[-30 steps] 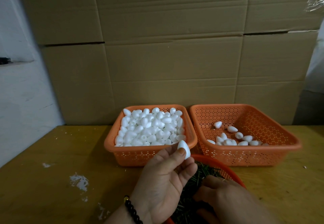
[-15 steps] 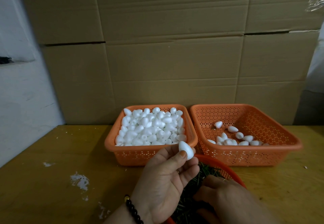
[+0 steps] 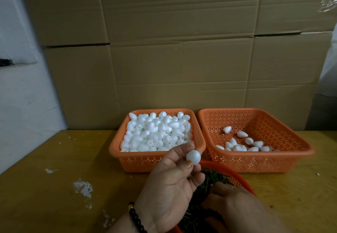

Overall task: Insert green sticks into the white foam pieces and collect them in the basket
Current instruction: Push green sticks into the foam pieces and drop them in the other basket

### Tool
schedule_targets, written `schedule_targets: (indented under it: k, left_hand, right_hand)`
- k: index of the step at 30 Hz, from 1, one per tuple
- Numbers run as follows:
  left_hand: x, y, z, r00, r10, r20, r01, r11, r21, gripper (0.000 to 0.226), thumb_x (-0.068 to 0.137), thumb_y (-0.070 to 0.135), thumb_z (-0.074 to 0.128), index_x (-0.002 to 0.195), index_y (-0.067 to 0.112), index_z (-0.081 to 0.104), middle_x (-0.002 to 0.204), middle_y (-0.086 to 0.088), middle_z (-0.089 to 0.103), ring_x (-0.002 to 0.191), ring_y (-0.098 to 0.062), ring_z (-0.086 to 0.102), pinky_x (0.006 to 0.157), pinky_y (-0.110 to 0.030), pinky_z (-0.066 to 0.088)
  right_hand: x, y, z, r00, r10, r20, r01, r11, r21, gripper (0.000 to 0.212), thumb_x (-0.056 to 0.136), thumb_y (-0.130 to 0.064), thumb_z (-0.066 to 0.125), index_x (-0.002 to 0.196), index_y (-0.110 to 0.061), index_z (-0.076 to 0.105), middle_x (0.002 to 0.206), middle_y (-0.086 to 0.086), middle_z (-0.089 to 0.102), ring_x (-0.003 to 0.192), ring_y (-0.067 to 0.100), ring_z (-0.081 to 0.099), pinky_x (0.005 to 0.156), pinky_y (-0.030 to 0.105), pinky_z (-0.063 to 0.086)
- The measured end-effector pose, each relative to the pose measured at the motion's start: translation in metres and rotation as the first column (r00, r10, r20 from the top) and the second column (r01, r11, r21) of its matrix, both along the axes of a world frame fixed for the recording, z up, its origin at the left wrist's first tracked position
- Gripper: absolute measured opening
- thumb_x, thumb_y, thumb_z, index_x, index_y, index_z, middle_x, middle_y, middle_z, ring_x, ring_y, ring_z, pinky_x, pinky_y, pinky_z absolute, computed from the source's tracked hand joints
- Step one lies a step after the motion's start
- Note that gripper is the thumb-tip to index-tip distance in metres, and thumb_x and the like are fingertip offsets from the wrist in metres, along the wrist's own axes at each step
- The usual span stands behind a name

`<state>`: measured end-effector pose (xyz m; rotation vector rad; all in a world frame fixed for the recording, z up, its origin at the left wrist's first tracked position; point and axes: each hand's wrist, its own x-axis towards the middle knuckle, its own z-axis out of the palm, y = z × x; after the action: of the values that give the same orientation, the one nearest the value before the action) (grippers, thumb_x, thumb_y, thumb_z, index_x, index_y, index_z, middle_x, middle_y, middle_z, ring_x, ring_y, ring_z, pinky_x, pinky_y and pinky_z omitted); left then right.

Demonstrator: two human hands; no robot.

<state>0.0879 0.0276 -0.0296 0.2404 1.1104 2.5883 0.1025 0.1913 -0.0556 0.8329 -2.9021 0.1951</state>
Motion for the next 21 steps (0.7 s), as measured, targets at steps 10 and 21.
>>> schedule_targets:
  k: [10, 21]
  left_hand:
    - [0.0023, 0.0011, 0.0031, 0.999, -0.039, 0.018, 0.037, 0.994, 0.105, 0.024, 0.082, -0.004, 0.058, 0.097, 0.007, 0.074, 0.108, -0.019, 0.068, 0.077, -0.022, 0.066, 0.067, -0.034, 0.057]
    - [-0.0004, -0.0013, 0.0017, 0.999, -0.003, 0.046, 0.002, 1.000, 0.022, 0.034, 0.073, 0.012, 0.061, 0.103, 0.015, 0.075, 0.108, -0.011, 0.071, 0.070, -0.016, 0.061, 0.063, -0.030, 0.053]
  right_hand:
    - [0.0009, -0.0011, 0.0006, 1.000, -0.009, 0.006, 0.009, 1.000, -0.007, 0.039, 0.092, -0.052, 0.039, 0.130, -0.041, 0.044, 0.121, -0.011, 0.045, 0.116, 0.009, 0.045, 0.096, 0.022, 0.034]
    - [0.0023, 0.0014, 0.0038, 1.000, -0.003, 0.008, 0.004, 1.000, -0.018, 0.039, 0.092, -0.052, 0.038, 0.129, -0.041, 0.045, 0.123, -0.015, 0.047, 0.117, 0.007, 0.045, 0.098, 0.021, 0.030]
